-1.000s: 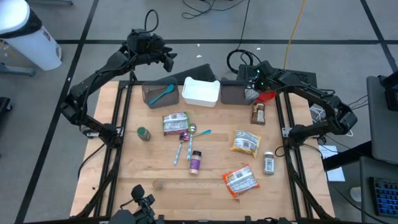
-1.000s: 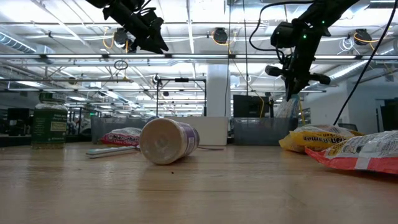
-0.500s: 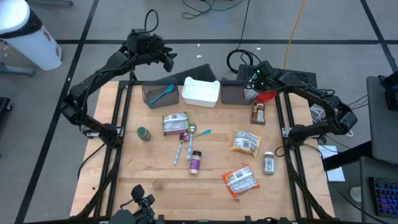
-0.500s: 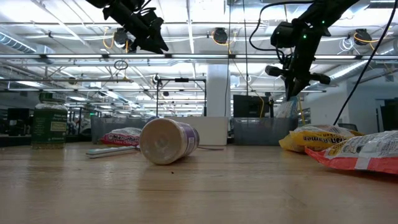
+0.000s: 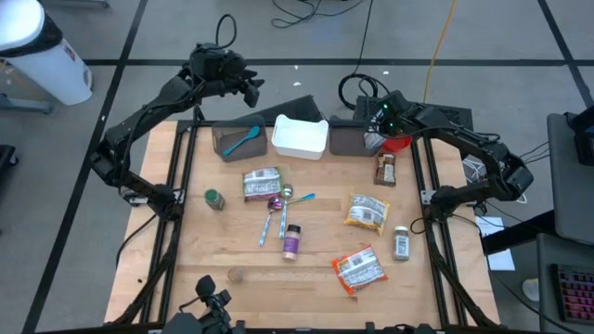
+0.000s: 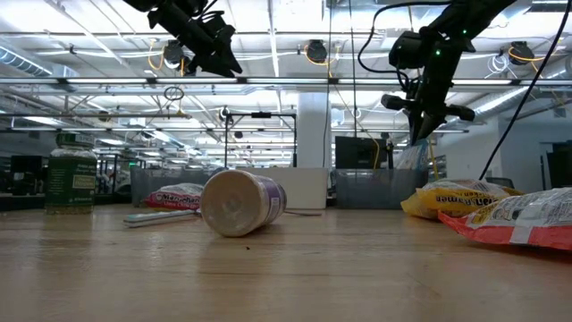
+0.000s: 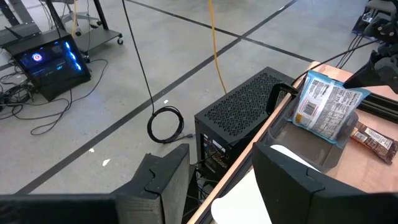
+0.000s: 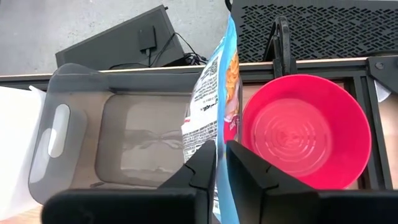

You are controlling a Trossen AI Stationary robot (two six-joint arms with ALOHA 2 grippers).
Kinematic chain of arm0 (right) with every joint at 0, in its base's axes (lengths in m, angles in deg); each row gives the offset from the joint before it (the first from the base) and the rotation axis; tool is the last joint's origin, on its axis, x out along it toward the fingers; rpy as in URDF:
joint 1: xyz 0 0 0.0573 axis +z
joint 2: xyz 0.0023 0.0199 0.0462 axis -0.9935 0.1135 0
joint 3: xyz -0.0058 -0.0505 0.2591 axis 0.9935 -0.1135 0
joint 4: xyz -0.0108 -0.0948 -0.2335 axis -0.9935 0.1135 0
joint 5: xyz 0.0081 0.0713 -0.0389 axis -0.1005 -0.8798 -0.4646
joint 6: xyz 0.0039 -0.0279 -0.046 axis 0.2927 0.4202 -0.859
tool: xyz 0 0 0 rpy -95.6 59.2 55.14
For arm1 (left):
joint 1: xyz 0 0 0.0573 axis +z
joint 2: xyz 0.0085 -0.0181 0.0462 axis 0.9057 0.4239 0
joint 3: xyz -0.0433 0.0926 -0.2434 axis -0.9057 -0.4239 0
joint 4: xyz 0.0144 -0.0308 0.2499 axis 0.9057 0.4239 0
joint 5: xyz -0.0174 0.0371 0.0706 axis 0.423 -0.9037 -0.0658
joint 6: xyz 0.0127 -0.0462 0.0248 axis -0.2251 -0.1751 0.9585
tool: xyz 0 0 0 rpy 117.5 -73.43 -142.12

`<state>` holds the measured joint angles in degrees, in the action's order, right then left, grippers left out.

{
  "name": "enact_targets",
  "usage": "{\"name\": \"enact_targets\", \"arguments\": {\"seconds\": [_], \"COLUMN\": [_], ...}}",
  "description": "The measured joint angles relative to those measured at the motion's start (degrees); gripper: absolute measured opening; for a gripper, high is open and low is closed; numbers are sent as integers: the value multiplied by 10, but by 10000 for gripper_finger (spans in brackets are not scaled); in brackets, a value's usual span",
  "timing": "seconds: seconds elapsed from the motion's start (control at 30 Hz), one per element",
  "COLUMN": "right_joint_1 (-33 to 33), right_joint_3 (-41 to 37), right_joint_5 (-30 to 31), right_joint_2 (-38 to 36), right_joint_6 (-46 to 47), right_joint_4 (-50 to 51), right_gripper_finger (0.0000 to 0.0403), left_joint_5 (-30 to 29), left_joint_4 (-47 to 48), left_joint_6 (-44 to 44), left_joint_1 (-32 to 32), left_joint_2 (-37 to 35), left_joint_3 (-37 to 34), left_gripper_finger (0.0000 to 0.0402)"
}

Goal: Pick & Place Food Item
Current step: Put the blue noodle pack into the right black bin, then put the brown seasoning bottle into the white bin

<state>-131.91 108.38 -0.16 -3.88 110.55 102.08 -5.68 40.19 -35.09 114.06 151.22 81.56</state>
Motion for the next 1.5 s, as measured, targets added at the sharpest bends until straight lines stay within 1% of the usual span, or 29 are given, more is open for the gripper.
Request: {"name": "enact_targets", "arguments": {"seconds": [0.1,0.37,0.53,0.67,0.77,0.83,0.97,1.03,1.1,1.17,1.27,1.4,1.5], "right_joint_1": [0,-4,-4,-2,-2,0,23,42,67,88,123,169,203], "right_joint_3": [0,0,0,0,0,0,0,0,0,0,-11,-51,-93], "right_joint_5": [12,11,10,1,-42,-84,-156,-179,-186,-185,-185,-186,-185], "right_joint_2": [0,-7,-32,-61,-80,-89,-93,-91,-86,-83,-84,-83,-83], "right_joint_6": [-1,-9,-16,-21,-25,-21,-21,-32,-51,-74,-107,-116,-102], "right_joint_4": [0,-1,-7,-32,-82,-132,-273,-343,-406,-437,-476,-509,-562], "right_gripper_finger": [38,54,60,66,73,81,98,105,110,113,114,110,107], "left_joint_5": [0,0,0,0,0,0,0,0,1,13,58,127,151], "left_joint_4": [0,0,0,0,0,0,0,3,12,29,68,137,185], "left_joint_6": [0,0,1,7,6,2,-24,-44,-63,-86,-131,-180,-186], "left_joint_1": [0,0,0,0,0,0,-1,-3,-9,-16,-29,-56,-96], "left_joint_2": [0,0,0,0,0,0,0,0,0,0,0,0,0], "left_joint_3": [0,0,0,0,0,0,0,0,0,0,0,0,0], "left_gripper_finger": [184,184,184,184,184,184,184,184,184,184,184,184,184]}}
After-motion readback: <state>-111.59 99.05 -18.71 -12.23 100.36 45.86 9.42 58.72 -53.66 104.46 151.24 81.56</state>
